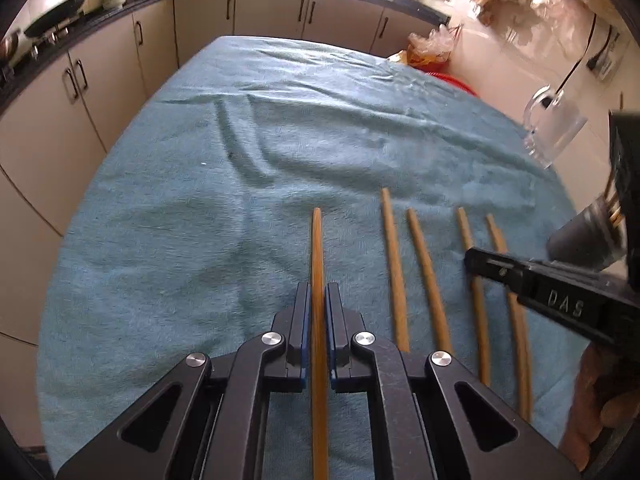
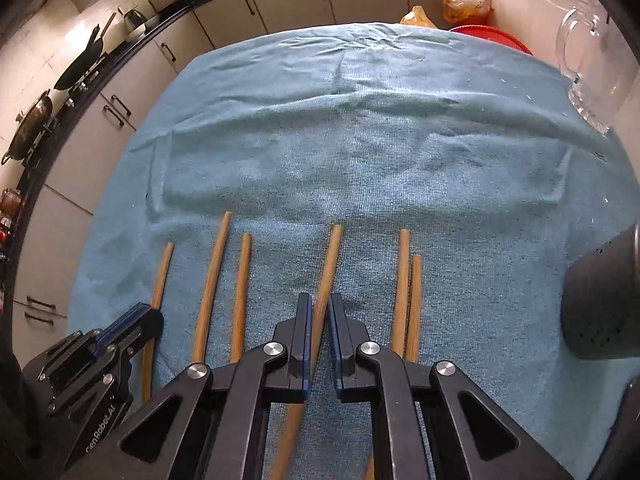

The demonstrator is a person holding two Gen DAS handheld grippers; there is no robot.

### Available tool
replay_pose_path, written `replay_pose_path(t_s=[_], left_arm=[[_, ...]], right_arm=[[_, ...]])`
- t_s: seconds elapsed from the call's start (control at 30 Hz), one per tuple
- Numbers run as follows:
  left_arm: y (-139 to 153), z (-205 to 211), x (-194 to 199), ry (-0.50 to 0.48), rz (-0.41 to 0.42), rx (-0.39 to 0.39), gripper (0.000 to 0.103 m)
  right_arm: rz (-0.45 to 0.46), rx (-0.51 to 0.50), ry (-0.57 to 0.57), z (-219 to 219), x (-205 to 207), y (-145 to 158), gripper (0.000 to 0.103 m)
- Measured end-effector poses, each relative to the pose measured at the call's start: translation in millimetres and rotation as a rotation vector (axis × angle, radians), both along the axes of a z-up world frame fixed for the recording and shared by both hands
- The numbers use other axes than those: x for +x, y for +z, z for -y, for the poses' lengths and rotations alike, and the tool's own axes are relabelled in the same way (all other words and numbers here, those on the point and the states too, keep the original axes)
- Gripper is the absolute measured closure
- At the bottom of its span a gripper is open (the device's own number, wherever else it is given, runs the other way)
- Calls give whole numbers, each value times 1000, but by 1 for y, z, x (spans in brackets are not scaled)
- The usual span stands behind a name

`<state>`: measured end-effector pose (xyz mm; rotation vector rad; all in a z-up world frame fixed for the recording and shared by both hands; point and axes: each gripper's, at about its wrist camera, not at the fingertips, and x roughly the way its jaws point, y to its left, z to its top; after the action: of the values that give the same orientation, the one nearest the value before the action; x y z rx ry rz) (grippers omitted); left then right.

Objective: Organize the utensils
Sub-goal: 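Lift both chopsticks upright off the towel with both grippers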

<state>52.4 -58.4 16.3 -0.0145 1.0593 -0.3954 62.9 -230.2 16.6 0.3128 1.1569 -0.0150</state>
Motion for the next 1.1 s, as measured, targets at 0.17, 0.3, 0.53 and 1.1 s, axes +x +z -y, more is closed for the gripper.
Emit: replay_pose_path(t_s=[0.17,0.3,0.53,1.1], left_arm=[[9,-13,-6,16,23,-72,97],[29,-20,-19,32,85,-102,97],[76,-24,-52,30,200,-140,97],[125,-20,-109,-8,305,-169,97]], right_arm=[[69,68,5,4,-15,14,96],[173,91,12,1,-40,42,96],[388,88,15,-2,-100,94,96],[580,68,-20,4,-175,134,96]])
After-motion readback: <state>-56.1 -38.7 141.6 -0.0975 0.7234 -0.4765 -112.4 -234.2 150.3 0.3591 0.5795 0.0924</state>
